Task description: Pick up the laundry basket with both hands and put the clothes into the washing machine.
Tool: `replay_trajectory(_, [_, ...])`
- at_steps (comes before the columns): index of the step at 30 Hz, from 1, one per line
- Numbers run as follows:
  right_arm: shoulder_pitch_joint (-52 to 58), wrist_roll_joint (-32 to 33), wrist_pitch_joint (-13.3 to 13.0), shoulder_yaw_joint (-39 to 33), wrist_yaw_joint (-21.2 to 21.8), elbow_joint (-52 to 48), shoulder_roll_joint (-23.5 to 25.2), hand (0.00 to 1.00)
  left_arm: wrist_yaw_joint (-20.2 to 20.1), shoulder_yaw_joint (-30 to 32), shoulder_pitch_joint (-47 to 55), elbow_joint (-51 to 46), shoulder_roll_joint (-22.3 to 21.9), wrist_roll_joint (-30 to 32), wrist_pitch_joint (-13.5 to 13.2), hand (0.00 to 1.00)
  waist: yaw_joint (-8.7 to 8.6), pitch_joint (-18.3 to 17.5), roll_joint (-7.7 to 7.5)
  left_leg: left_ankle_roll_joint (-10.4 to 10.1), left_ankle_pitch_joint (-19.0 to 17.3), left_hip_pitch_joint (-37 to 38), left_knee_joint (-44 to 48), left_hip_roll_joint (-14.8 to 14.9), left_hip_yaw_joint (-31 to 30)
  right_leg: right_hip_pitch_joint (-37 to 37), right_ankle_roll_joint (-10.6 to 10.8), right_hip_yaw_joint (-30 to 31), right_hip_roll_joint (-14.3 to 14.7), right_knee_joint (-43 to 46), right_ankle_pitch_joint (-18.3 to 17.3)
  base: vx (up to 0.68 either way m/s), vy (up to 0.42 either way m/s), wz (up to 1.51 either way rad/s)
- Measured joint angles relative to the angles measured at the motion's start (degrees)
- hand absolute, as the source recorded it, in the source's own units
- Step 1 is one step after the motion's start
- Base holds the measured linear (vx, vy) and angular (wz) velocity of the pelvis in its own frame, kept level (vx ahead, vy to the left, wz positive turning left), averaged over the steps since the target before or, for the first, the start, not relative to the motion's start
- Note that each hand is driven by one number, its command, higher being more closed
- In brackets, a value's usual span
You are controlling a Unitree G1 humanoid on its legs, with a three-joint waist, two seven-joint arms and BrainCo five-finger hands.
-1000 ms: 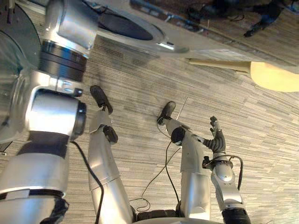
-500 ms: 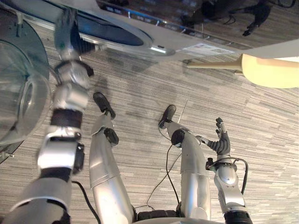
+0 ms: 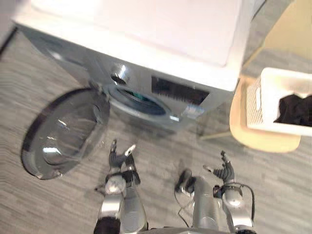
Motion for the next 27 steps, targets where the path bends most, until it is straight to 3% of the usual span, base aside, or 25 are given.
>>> replay_trajectory(3, [2.29, 2.23, 0.02, -0.23, 0.75, 3.25, 0.11, 0.00, -1.54, -0.76, 2.03, 5.19, -0.15, -1.53, -0.37, 0.00, -0.36, -2.73, 0.63, 2.09, -1.15, 3.97, 2.02, -0.48, 0.40, 6.99, 0.26, -3.68, -1.00, -2.62, -0.75, 0.16, -0.031, 0.46])
replay_trajectory(5, [1.60, 2.63, 0.10, -1.18, 0.87, 7.80, 0.06, 0.00, -2.10, -1.87, 1.84, 10.29, -0.24, -1.28, -0.33, 0.00, -0.44, -4.03, 0.41, 0.95, -8.12, 3.58, 14.11, -1.38, 0.35, 11.17, 1.00, -4.50, -1.26, -5.82, 0.19, 0.11, 0.078, 0.24])
replay_trajectory(7, [-0.25, 2.81, 0.22, -1.84, 0.86, 12.50, -0.60, 0.00, -2.60, -3.03, 1.60, 15.60, -0.52, -0.25, -0.26, 0.00, -2.02, -6.02, 1.73, -1.60, -13.49, 5.91, 15.72, -5.25, -5.17, 14.45, 2.88, -3.41, -0.28, -9.82, 2.57, 0.13, 0.162, -0.04])
replay_trajectory(10, [-4.32, 3.37, 0.40, -2.71, 0.78, 14.99, -0.20, 0.00, -2.33, -4.55, -0.39, 17.85, 0.21, 1.05, -0.10, 0.00, -3.07, -6.48, 1.76, -1.69, -13.81, 9.75, 7.64, -8.69, -6.92, 14.70, 3.21, 0.68, 0.16, -16.25, 7.68, 0.09, 0.177, -0.44])
replay_trajectory(13, [-5.89, 4.58, 0.52, -3.07, 0.45, 13.36, -0.04, 0.00, -2.07, -7.38, -3.76, 18.83, 2.96, 2.56, -0.12, 0.00, -3.24, -6.48, 1.50, 0.49, -13.76, 11.35, 5.96, -9.73, -2.56, 11.70, 2.89, 6.98, -0.72, -16.54, 10.21, 0.00, 0.166, -0.58])
replay_trajectory(15, [-5.71, 5.66, 0.88, -3.06, -0.21, 10.98, 0.62, 0.00, -2.03, -7.37, -4.71, 18.83, 4.77, 3.21, -0.10, 0.00, -3.60, -6.46, 0.80, 0.55, -13.81, 13.24, 5.80, -9.63, 0.32, 9.84, 2.85, 10.23, -1.05, -14.29, 10.24, -0.08, 0.067, -0.75])
replay_trajectory(19, [-6.12, 7.74, 0.32, -3.06, -0.83, 5.69, 0.97, 0.00, -2.53, -7.45, -5.40, 18.69, 5.25, 6.02, 0.11, 0.00, -6.59, -6.59, 0.83, 0.48, -16.19, 16.24, 4.31, -8.65, 3.65, 8.90, 1.66, 8.36, -0.67, -15.24, 11.21, -0.12, -0.001, -0.74])
replay_trajectory(21, [-5.68, 9.06, 0.08, -3.79, -1.89, 2.89, 0.94, 0.00, -2.86, -8.30, -5.70, 18.49, 3.95, 6.01, 0.22, 0.00, -6.27, -7.03, 1.63, 0.56, -16.30, 17.54, 0.79, -7.80, 4.33, 9.00, -4.72, 5.60, 0.32, -18.61, 10.39, -0.15, 0.013, -1.17])
replay_trajectory(22, [-5.68, 9.40, -0.16, -4.09, -2.25, 0.67, 1.22, 0.00, -2.85, -8.75, -5.56, 18.01, 3.47, 5.96, 0.19, 0.00, -6.18, -7.08, 1.80, 0.99, -15.72, 18.01, 0.33, -7.23, 6.02, 7.62, -5.71, 4.41, -1.28, -14.87, 9.67, -0.11, -0.029, -1.20])
replay_trajectory(23, [-5.41, 9.40, -0.80, -4.12, -2.86, -1.93, 1.62, 0.00, -2.85, -9.87, -5.40, 17.58, 3.60, 5.87, 0.21, 0.00, -6.70, -7.56, 0.70, 1.48, -15.76, 18.27, 1.40, -7.06, 8.09, 6.97, -5.49, 3.74, -4.39, -10.47, 9.37, -0.06, -0.057, -0.90])
replay_trajectory(24, [-5.42, 9.45, -1.27, -4.13, -3.03, -2.70, 1.73, 0.00, -2.86, -10.34, -5.42, 17.32, 3.90, 5.77, 0.20, 0.00, -6.72, -7.90, 0.21, 1.26, -16.15, 18.35, 2.17, -6.75, 9.25, 7.01, -5.51, 3.59, -5.69, -9.08, 9.35, -0.02, -0.173, -0.85])
replay_trajectory(26, [-7.44, 10.12, -1.75, -4.08, -3.20, -5.45, 1.78, 0.00, -2.65, -11.10, -5.54, 15.38, 4.19, 4.22, 0.11, 0.00, -6.04, -8.32, -0.14, -1.01, -17.48, 18.29, 7.06, -2.32, 13.37, 6.92, -5.00, -1.12, -8.26, -6.20, 6.60, 0.05, -0.261, -1.03])
replay_trajectory(27, [-8.41, 10.70, -2.24, -3.99, -3.36, -5.63, 1.91, 0.00, -2.58, -11.24, -5.44, 15.10, 4.19, 3.69, -0.09, 0.00, -5.93, -8.36, -0.09, -1.45, -17.67, 18.49, 7.95, -1.05, 14.35, 6.66, -3.78, -2.98, -8.35, -5.52, 5.83, 0.07, -0.307, -1.04])
